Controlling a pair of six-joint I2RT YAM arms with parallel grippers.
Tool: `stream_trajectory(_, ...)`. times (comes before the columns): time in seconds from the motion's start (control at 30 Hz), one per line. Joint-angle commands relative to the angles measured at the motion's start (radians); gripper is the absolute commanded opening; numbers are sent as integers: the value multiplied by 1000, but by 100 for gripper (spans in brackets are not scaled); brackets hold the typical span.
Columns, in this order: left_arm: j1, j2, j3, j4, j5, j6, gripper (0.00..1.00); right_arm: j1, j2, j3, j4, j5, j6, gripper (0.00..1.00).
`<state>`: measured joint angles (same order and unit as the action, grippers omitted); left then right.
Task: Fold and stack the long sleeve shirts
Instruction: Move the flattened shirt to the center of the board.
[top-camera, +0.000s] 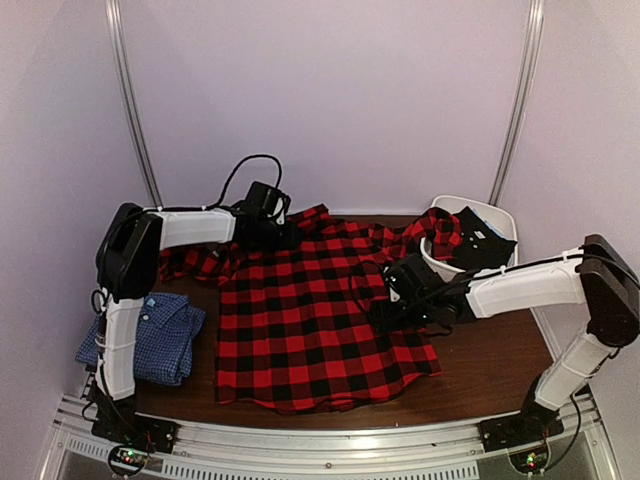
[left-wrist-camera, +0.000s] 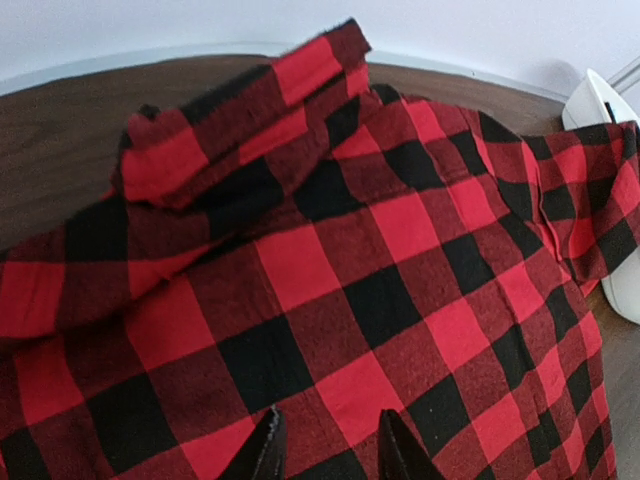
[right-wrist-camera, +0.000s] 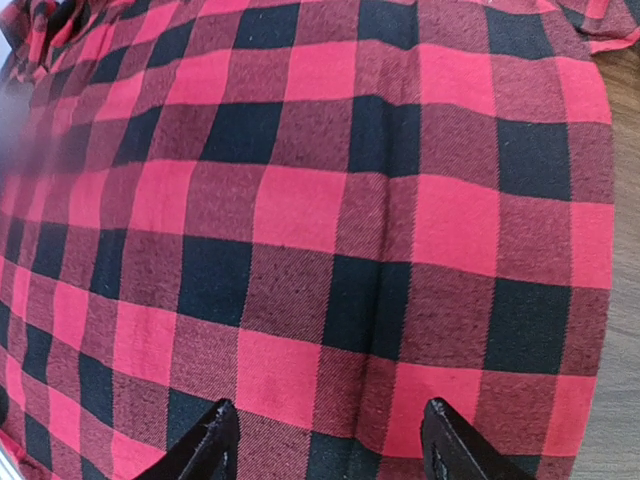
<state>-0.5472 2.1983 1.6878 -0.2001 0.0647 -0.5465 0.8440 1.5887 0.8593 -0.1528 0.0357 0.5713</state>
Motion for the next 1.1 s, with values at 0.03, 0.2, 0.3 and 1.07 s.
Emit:
stream_trajectory(0.03, -5, 7, -41, 44, 20, 5, 33, 46, 53, 34, -17, 96, 0, 62)
stream_trajectory(0.2, -16, -8, -89, 39, 25, 10, 32, 90, 63, 8, -80, 137, 24, 62)
stream_trajectory(0.3, -35, -22, -127, 40, 19, 9, 32, 106, 40, -38, -95, 129, 40, 62)
stream_trajectory(1.07, -158, -293, -490, 14, -42, -93, 33, 320, -276, -321, -332, 25, 323, 68)
